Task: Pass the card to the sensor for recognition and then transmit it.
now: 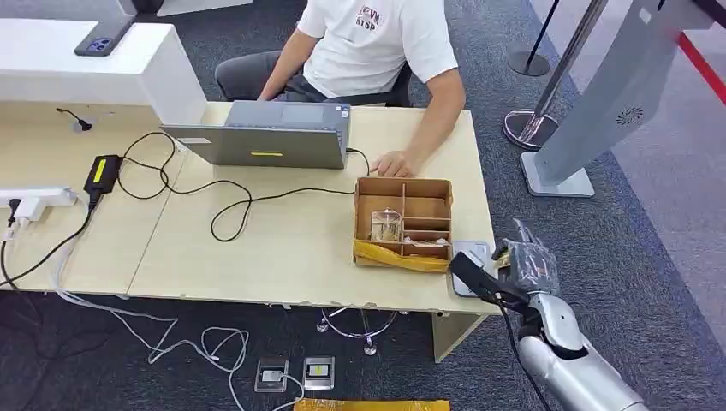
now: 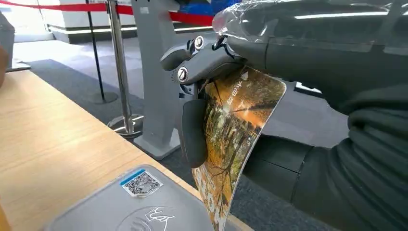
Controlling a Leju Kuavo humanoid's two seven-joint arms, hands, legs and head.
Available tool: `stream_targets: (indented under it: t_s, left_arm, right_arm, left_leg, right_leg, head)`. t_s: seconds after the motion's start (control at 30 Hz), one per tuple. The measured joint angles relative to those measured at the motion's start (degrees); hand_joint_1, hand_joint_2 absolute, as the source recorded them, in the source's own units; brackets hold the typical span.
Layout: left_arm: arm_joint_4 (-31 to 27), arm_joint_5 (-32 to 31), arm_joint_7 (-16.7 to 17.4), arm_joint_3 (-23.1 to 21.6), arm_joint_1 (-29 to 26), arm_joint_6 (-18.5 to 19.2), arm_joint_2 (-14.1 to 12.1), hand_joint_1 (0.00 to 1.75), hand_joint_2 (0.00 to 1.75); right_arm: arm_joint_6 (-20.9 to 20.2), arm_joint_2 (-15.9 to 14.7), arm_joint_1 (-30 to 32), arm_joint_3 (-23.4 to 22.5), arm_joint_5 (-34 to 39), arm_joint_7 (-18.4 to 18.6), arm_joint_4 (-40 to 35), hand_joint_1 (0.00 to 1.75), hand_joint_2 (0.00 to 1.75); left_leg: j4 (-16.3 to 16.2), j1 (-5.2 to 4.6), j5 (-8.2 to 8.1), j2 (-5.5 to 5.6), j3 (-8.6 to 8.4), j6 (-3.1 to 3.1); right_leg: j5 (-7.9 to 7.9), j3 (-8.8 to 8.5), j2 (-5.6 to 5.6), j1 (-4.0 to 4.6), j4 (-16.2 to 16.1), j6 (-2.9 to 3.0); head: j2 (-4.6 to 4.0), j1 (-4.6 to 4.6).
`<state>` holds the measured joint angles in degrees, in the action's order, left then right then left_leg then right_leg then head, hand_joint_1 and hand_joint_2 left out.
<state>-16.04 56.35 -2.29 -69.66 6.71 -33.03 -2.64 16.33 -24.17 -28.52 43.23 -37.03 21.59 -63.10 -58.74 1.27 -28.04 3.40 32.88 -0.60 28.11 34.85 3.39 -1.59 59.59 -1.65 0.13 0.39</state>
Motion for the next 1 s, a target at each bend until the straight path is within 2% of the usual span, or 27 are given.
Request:
stream_targets:
  t_s: [0.63,1.0]
  left_arm:
    - [0.0,-0.6,0.5,0.0,0.0,0.1,0.0,0.00,0.00]
    - [0.0,-0.5,0.6,0.0,0.0,0.1,0.0,0.00,0.00]
  right_arm:
    - [1.2,0.2,1.2,0.0,-0.5,-0.9,1.1,1.75,1.75]
    - [6.2,1.5,1.0,-0.1,-3.1,-3.3,1.1,1.75,1.75]
  left_leg:
    - [0.0,0.00,0.00,0.00,0.00,0.00]
    - [0.0,0.00,0.00,0.00,0.01,0.00]
  right_leg:
    - [0.00,-0.01,0.00,0.00,0.0,0.00]
    - [0.00,-0.02,-0.01,0.00,0.0,0.00]
  head:
    - [0.00,0.00]
    - [0.00,0.00]
